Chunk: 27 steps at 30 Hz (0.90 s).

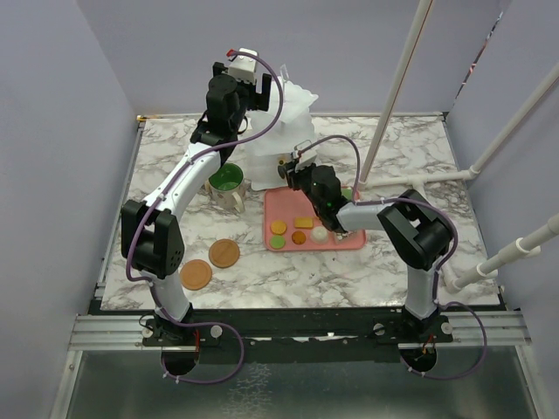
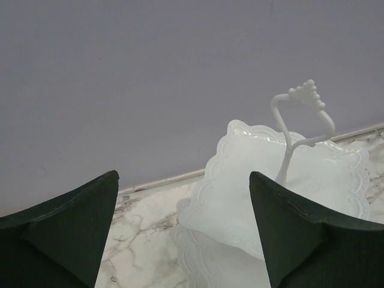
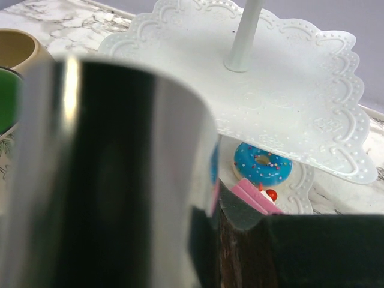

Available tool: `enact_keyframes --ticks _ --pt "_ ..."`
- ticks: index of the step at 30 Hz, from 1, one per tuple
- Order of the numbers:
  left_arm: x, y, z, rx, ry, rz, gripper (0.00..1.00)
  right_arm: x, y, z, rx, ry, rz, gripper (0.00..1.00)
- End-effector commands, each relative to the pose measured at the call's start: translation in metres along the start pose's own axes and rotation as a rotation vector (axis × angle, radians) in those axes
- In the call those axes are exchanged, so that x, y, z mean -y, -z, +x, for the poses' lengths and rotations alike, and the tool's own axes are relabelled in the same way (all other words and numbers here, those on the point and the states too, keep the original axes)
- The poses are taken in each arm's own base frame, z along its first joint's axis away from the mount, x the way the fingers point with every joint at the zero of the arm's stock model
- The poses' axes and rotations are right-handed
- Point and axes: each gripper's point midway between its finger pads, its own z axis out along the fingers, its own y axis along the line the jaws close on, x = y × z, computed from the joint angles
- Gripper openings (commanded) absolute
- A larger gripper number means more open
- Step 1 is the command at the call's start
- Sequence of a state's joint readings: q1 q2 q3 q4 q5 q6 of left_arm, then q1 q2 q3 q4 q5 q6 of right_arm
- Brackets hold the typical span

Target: Serve the afternoon tea

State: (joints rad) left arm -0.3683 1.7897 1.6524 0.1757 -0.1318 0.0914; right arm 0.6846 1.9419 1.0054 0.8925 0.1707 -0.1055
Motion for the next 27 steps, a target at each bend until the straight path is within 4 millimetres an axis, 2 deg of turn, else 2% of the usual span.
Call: enact_keyframes --ticks 1,8,12,14,18,21,27 --pt "0.001 0.008 -0.015 0.019 0.006 0.023 0.9 0.007 -0.01 -0.004 0.039 -0.023 0.039 0.23" --pt "0.002 0.008 -0.015 0.019 0.011 0.028 0.9 0.014 -0.009 0.011 0.009 -0.022 0.074 0.26" --pt "0.005 0.007 -0.014 0.018 0.017 0.042 0.9 0.013 -0.007 0.011 0.003 -0.03 0.068 0.41" --pt "0.008 0.007 -0.013 0.015 0.019 0.06 0.91 0.013 -0.005 0.004 0.014 -0.041 0.068 0.48" --pt "0.02 0.003 -0.008 0.0 0.017 0.125 0.94 0.013 0.002 -0.015 0.043 -0.061 0.058 0.56" --pt "0.034 0.0 -0.004 -0.015 0.02 0.216 0.94 0.014 0.01 -0.029 0.066 -0.079 0.05 0.57" --pt "0.047 -0.01 0.001 -0.028 0.045 0.341 0.9 0.016 0.034 -0.059 0.104 -0.108 0.026 0.57"
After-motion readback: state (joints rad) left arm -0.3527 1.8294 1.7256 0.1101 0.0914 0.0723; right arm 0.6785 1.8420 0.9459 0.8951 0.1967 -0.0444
